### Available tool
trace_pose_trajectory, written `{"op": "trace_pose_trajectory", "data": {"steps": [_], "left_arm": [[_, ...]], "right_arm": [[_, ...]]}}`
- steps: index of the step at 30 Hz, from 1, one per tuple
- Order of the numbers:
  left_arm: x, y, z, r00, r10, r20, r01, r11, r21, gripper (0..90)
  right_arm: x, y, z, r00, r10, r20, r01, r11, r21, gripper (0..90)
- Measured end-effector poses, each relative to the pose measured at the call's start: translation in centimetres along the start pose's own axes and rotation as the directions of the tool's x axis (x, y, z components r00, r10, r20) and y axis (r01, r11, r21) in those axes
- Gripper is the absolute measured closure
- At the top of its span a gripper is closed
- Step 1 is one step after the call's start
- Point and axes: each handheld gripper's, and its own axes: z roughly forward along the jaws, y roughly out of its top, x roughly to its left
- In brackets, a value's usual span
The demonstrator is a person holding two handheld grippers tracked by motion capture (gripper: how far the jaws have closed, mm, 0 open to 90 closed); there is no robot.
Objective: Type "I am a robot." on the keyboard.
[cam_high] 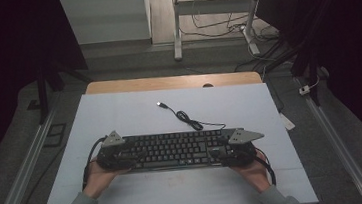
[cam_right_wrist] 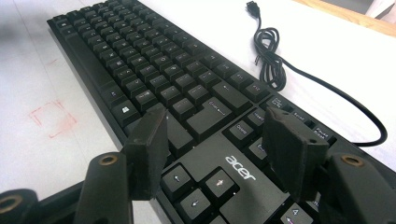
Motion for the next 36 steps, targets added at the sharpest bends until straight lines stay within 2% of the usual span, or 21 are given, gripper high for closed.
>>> {"op": "trace_pose_trajectory", "data": {"steps": [8,16,27,30,33,36], "left_arm": [[0.5,0.0,-0.4,0.9996,-0.019,-0.019,0.019,0.9998,-0.004,34.8],[1.4,-0.2,-0.9,0.9981,-0.040,-0.046,0.040,0.9992,-0.010,36.1],[2.5,-0.8,-0.8,0.9947,-0.049,-0.090,0.052,0.9984,0.023,40.3],[2.8,-1.1,-0.7,0.9950,-0.042,-0.090,0.045,0.9985,0.030,44.8],[2.7,-1.2,-0.6,0.9965,-0.033,-0.077,0.036,0.9986,0.038,53.2],[2.5,-1.2,-0.3,0.9980,-0.006,-0.063,0.010,0.9982,0.059,64.9]], "right_arm": [[0.0,0.0,0.1,1.0000,-0.002,-0.002,0.002,1.000,0.000,40.8],[0.0,0.0,0.1,1.0000,-0.007,0.002,0.007,1.000,0.006,40.8],[0.0,0.0,0.2,1.0000,-0.005,-0.005,0.005,1.000,0.009,40.8],[0.0,0.0,0.2,1.0000,-0.009,-0.003,0.009,1.000,0.012,40.8],[0.0,-0.1,0.2,0.9999,-0.009,-0.005,0.009,1.000,0.012,40.8],[0.0,-0.1,0.3,0.9999,-0.010,-0.004,0.010,1.000,0.017,40.8]]}}
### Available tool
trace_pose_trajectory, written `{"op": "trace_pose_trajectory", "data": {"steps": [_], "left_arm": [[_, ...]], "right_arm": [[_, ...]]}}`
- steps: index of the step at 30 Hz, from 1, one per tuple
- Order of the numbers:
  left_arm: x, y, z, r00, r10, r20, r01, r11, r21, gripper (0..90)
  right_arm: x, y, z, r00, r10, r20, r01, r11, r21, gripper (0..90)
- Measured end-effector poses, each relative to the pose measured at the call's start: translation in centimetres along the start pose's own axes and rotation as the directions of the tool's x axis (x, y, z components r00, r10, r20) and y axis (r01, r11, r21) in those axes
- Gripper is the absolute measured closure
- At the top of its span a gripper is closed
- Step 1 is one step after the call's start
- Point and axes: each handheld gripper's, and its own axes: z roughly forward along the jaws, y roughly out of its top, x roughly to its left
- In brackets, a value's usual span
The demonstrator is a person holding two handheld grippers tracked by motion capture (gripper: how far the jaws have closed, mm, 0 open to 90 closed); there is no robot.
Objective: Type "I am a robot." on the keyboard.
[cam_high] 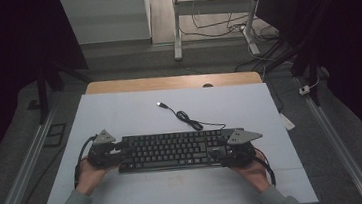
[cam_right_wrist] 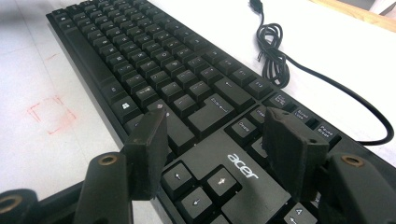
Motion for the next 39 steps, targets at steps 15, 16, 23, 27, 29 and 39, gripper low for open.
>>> {"op": "trace_pose_trajectory", "data": {"steps": [15,16,23,27,29,39], "left_arm": [[-1.1,0.0,2.2,0.9955,0.085,-0.040,-0.082,0.9930,0.085,88.4],[-1.1,0.0,2.3,0.9959,0.080,-0.043,-0.076,0.9934,0.086,88.4],[-0.9,-0.2,2.5,0.9960,0.077,-0.044,-0.072,0.9919,0.105,88.4],[-0.9,-0.2,2.6,0.9962,0.075,-0.044,-0.070,0.9916,0.109,88.4],[-1.0,-0.3,2.8,0.9961,0.074,-0.048,-0.069,0.9913,0.112,88.5],[-0.8,-0.1,1.3,0.9971,0.052,-0.055,-0.051,0.9982,0.033,88.5]], "right_arm": [[0.0,0.0,0.1,1.0000,-0.005,-0.001,0.005,1.000,0.004,40.6],[0.0,0.0,0.1,1.0000,-0.004,0.000,0.004,1.000,0.004,40.6],[0.0,0.0,0.1,1.0000,-0.005,0.000,0.005,1.000,0.004,40.5],[0.0,0.0,0.1,1.0000,-0.006,0.002,0.006,1.000,0.005,40.5],[0.0,0.0,0.1,1.0000,-0.006,0.002,0.006,1.000,0.005,40.5],[0.0,0.0,0.0,1.0000,-0.008,0.005,0.008,1.000,0.006,40.4]]}}
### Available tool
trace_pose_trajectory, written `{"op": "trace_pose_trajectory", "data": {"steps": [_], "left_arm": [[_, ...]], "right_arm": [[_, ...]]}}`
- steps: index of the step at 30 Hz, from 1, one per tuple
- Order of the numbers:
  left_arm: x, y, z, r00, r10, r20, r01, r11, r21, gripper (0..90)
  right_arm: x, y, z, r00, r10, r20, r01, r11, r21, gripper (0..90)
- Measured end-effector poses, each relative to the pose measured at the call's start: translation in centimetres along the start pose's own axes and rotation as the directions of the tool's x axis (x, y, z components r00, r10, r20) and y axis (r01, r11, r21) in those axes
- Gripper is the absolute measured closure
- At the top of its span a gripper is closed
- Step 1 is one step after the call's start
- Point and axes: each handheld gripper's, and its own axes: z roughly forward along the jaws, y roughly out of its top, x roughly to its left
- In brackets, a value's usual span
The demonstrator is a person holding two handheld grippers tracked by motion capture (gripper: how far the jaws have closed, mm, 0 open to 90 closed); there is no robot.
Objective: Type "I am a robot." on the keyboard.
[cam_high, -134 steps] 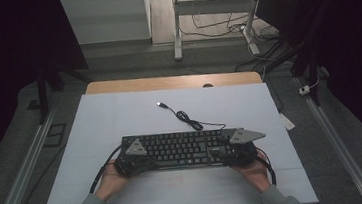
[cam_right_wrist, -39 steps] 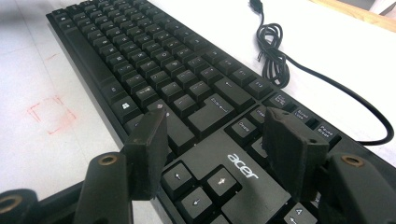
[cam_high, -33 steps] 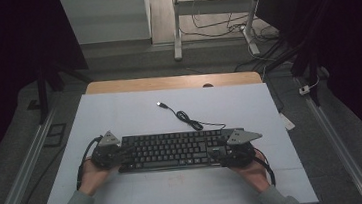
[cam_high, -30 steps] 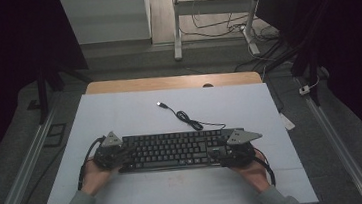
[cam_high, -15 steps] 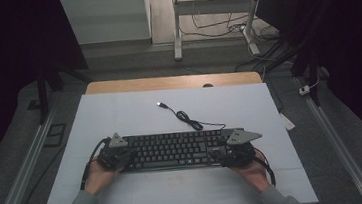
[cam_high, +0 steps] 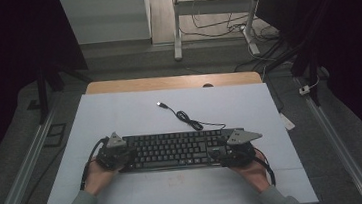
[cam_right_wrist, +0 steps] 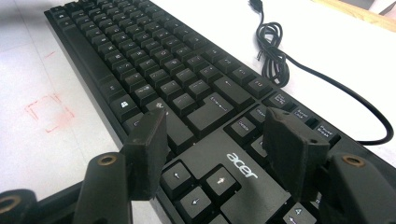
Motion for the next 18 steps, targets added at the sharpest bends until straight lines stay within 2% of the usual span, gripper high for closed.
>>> {"op": "trace_pose_trajectory", "data": {"steps": [3,6,8,13,18], "left_arm": [[0.4,0.0,-1.1,0.9993,-0.037,0.008,0.037,0.9979,-0.054,88.2],[0.8,0.1,-1.8,0.9971,-0.067,0.036,0.071,0.9926,-0.099,81.9],[0.9,0.1,-2.0,0.9959,-0.076,0.048,0.081,0.9906,-0.110,76.6],[1.0,0.1,-2.1,0.9954,-0.090,0.033,0.094,0.9868,-0.132,57.6],[1.1,0.2,-2.2,0.9940,-0.104,0.033,0.107,0.9854,-0.132,46.6]], "right_arm": [[0.0,0.0,0.0,1.0000,0.000,0.001,0.000,1.000,-0.001,40.4],[0.0,0.0,0.0,1.0000,-0.001,-0.002,0.001,1.000,-0.003,40.4],[0.0,0.0,0.0,1.0000,-0.002,-0.002,0.002,1.000,-0.003,40.4],[0.0,0.0,0.0,1.0000,-0.005,0.000,0.005,1.000,-0.001,40.4],[0.0,0.0,0.0,1.0000,-0.004,-0.002,0.004,1.000,-0.004,40.3]]}}
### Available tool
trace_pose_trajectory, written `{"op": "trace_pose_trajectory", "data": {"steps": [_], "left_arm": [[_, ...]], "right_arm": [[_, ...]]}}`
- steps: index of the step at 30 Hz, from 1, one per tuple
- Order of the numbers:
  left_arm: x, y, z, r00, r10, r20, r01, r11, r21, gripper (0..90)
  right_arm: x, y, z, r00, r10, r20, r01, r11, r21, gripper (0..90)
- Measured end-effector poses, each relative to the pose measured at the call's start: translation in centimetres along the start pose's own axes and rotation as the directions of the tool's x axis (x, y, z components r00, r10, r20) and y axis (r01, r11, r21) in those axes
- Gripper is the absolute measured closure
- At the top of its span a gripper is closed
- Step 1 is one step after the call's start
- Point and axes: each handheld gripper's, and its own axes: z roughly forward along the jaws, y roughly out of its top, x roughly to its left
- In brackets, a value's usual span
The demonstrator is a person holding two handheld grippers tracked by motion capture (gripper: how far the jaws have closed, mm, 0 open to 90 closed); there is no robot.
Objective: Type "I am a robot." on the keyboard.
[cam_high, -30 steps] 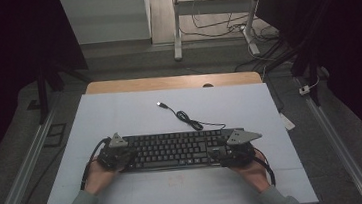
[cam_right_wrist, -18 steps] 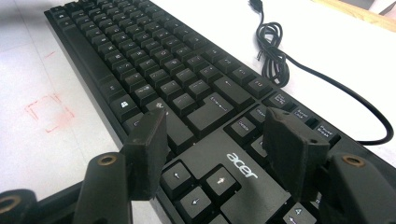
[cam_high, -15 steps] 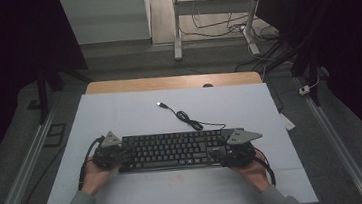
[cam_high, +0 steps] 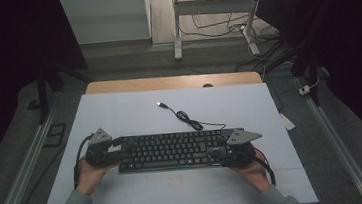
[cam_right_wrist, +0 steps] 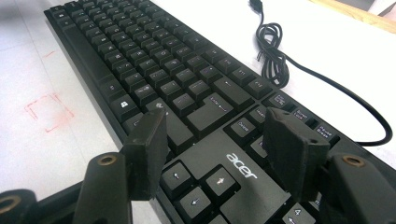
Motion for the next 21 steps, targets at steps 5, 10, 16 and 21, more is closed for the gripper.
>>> {"op": "trace_pose_trajectory", "data": {"steps": [5,10,16,21], "left_arm": [[0.0,0.0,0.0,1.0000,-0.002,0.003,0.002,1.0000,0.000,40.5],[0.0,0.1,0.0,0.9999,-0.013,-0.003,0.013,0.9999,-0.002,35.3],[0.0,0.1,0.2,1.0000,-0.008,0.005,0.008,1.0000,0.000,33.4],[0.0,0.1,0.3,1.0000,-0.005,0.009,0.005,1.0000,0.008,32.5]], "right_arm": [[0.0,0.0,0.0,1.0000,-0.001,0.000,0.001,1.000,0.002,40.3],[0.1,0.1,0.1,1.0000,0.001,-0.004,-0.001,1.000,0.000,40.4],[0.4,0.4,0.4,0.9999,-0.004,-0.013,0.004,1.000,-0.005,40.3],[0.6,0.6,1.0,0.9992,0.004,-0.040,-0.004,1.000,-0.012,40.3]]}}
